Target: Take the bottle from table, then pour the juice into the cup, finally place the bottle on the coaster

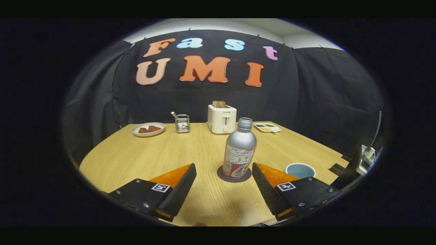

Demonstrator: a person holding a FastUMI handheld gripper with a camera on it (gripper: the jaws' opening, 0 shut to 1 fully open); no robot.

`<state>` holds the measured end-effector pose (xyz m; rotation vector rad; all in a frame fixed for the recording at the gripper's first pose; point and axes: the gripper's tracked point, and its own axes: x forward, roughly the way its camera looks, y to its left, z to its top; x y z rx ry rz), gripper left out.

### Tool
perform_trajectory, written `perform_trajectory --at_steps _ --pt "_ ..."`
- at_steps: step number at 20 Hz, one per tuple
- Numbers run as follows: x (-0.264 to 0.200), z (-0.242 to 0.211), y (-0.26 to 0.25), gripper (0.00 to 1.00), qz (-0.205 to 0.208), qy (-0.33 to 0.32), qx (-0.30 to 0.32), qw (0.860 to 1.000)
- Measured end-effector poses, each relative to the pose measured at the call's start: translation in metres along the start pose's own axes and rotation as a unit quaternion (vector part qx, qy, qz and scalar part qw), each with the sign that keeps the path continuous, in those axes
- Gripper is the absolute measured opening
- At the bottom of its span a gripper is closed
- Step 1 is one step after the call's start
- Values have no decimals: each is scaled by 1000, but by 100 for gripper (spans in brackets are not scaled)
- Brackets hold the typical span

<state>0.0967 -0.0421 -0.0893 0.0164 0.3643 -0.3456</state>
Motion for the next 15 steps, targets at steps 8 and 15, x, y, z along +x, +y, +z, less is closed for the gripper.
perform_trajectory --at_steps 8,15 --pt "-82 12 64 97 110 -67 -6 992" --pt "-96 -2 86 97 136 -56 -31 989"
